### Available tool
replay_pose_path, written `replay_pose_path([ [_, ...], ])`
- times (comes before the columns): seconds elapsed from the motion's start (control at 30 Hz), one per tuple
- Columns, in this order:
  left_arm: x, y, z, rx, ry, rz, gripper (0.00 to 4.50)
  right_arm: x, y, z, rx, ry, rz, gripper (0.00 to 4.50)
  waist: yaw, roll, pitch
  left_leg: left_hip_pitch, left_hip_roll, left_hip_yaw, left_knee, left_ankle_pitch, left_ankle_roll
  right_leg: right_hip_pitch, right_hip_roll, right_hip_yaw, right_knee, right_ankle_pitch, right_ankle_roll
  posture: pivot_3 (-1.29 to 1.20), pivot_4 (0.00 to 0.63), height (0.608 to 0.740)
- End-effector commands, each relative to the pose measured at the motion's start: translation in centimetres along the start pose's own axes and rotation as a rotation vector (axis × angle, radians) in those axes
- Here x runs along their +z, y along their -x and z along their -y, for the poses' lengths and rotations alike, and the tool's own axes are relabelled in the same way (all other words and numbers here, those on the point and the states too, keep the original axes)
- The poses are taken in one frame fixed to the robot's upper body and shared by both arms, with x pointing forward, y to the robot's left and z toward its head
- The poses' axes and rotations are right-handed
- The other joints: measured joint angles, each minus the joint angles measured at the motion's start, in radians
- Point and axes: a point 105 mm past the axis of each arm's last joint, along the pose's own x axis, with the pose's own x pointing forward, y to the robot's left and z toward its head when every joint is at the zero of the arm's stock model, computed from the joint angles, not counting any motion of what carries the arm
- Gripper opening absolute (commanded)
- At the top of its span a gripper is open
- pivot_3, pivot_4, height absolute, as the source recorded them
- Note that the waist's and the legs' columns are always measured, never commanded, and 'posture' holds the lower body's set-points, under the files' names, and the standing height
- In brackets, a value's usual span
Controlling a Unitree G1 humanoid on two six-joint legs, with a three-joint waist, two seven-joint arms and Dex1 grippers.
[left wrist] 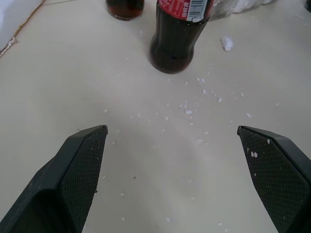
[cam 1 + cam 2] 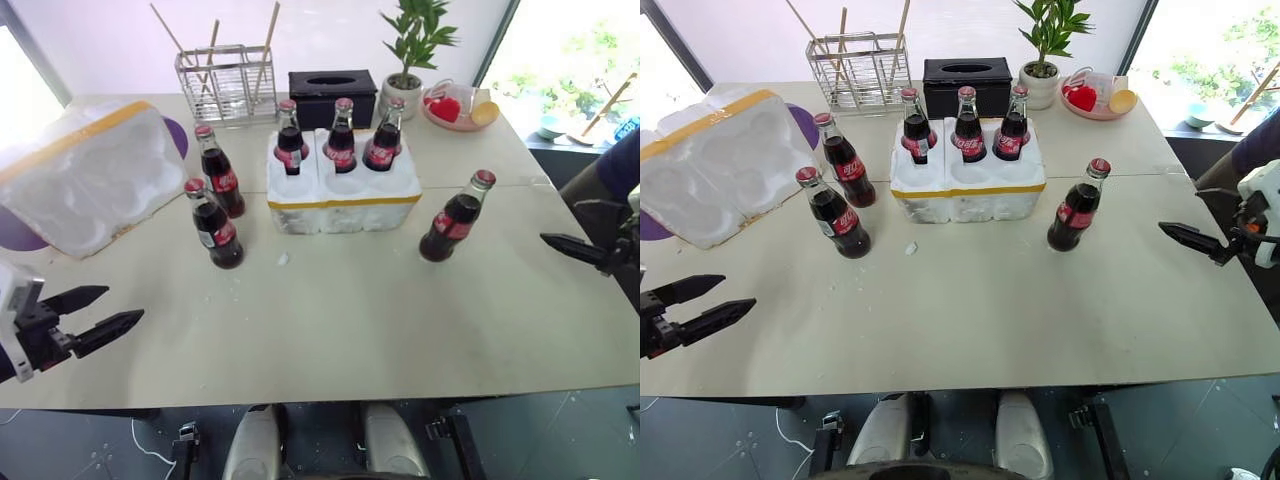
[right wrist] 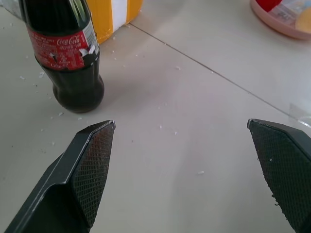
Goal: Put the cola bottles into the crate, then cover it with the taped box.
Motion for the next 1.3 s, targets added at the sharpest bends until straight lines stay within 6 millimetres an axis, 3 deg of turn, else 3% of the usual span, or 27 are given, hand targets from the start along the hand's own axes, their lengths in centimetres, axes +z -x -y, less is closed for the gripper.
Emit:
replay_pose_path([
  [0.03, 0.6, 0.0, 0.6, -0.002, -0.041, 0.020, 4.47, 0.5, 0.2, 0.0, -0.005, 0.015, 0.034, 4.50, 0.000, 0.000, 0.000, 0.000, 0.000, 0.000, 0.000, 0.000, 0.000, 0.000, 0.000, 0.000, 0.000, 0.000, 0.000, 0.00, 0.150, 0.740],
  [0.4, 1.2, -1.1, 0.2, 0.028, 0.077, 0.067, 4.47, 0.2, 0.6, 0.3, -0.026, -0.012, 0.050, 4.50, 0.001, 0.001, 0.000, -0.001, 0.000, 0.000, 0.000, 0.000, 0.000, 0.000, 0.001, 0.000, 0.001, 0.000, 0.000, 0.00, 0.150, 0.740],
  [0.67, 2.2, -2.8, 1.0, -0.006, 0.005, 0.135, 4.47, 0.3, 1.2, 0.5, -0.030, -0.045, 0.056, 4.50, 0.001, 0.001, 0.000, -0.001, 0.000, 0.000, 0.000, 0.000, 0.000, 0.000, 0.001, 0.000, 0.001, 0.000, 0.000, 0.00, 0.150, 0.740],
  [0.73, 3.0, -3.5, 1.2, -0.006, -0.012, 0.181, 4.47, 1.4, 1.6, 0.6, -0.011, -0.064, 0.082, 4.50, 0.003, 0.001, 0.000, 0.000, 0.000, 0.000, 0.001, 0.000, 0.000, 0.000, 0.001, 0.000, 0.001, 0.000, 0.000, 0.00, 0.150, 0.740],
  [0.87, 5.4, -5.5, 1.5, -0.054, 0.011, 0.310, 4.47, 5.7, 2.5, -0.2, 0.109, -0.101, 0.178, 4.50, 0.005, 0.002, 0.000, 0.000, -0.001, 0.000, 0.003, 0.000, 0.000, 0.001, 0.001, 0.001, 0.003, 0.000, 0.000, 0.00, 0.150, 0.740],
  [1.1, 5.7, -10.4, 1.3, -0.105, -0.068, 0.294, 4.47, 12.6, 3.7, -5.6, 0.393, -0.079, 0.298, 4.50, 0.003, 0.002, 0.000, 0.001, 0.000, 0.000, 0.001, 0.000, 0.001, 0.001, 0.003, 0.001, 0.003, 0.000, 0.001, 0.00, 0.150, 0.740],
  [1.3, 6.2, -12.6, 0.9, -0.142, -0.116, 0.285, 4.47, 15.3, 5.0, -10.2, 0.549, -0.036, 0.332, 4.50, 0.008, 0.002, 0.000, 0.000, 0.000, 0.000, 0.002, 0.000, 0.001, 0.001, 0.002, 0.001, 0.003, 0.000, 0.001, 0.00, 0.150, 0.740],
])
